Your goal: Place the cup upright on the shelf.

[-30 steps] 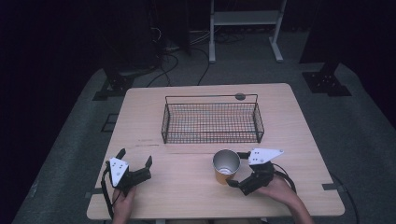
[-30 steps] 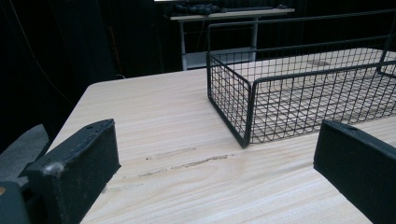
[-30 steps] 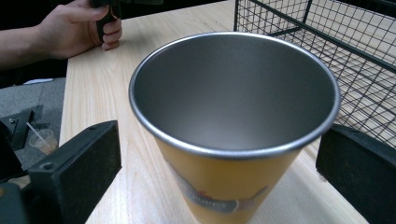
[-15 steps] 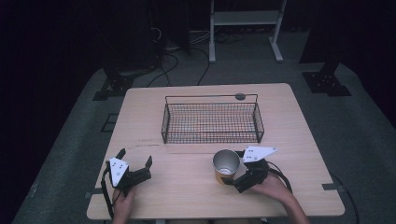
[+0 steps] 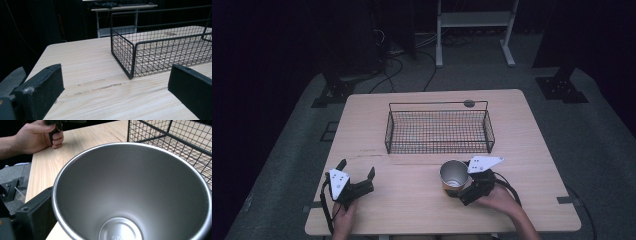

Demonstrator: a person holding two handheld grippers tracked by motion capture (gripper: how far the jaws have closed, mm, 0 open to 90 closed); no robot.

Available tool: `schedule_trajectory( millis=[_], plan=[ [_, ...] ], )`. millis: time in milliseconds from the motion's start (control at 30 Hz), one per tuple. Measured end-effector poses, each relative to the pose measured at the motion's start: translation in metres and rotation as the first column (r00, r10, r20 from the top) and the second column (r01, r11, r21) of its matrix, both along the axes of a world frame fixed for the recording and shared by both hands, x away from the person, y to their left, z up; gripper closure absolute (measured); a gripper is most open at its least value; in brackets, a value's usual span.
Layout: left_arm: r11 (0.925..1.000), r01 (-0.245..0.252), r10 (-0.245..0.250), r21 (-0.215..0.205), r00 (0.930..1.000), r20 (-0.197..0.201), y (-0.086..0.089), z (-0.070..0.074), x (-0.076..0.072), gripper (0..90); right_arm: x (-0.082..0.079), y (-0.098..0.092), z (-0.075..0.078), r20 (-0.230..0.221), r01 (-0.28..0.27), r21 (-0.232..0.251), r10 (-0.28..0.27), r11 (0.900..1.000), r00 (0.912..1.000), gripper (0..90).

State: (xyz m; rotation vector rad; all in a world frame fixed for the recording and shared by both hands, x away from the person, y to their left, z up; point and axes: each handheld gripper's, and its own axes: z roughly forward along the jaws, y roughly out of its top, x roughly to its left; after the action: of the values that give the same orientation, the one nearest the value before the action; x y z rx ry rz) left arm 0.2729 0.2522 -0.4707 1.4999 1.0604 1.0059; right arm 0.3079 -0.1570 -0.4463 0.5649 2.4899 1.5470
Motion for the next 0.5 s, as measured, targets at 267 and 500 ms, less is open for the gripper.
schedule_trajectory(
  millis=[267, 500],
  plan=[
    [1.0000, 0.001, -0.001, -0.001, 1.0000, 0.000, 0.0002, 0.0000, 0.0001, 0.0, 0.0010, 0.0052, 0.0013, -0.001, -0.016, -0.007, 0.016, 1.000, 0.9999, 0.0],
    [1.0000, 0.002, -0.002, -0.001, 1.0000, 0.000, 0.0003, 0.0000, 0.0000, 0.0, 0.0017, 0.0073, 0.0029, 0.008, -0.017, -0.014, 0.017, 1.000, 0.9998, 0.0]
  ],
)
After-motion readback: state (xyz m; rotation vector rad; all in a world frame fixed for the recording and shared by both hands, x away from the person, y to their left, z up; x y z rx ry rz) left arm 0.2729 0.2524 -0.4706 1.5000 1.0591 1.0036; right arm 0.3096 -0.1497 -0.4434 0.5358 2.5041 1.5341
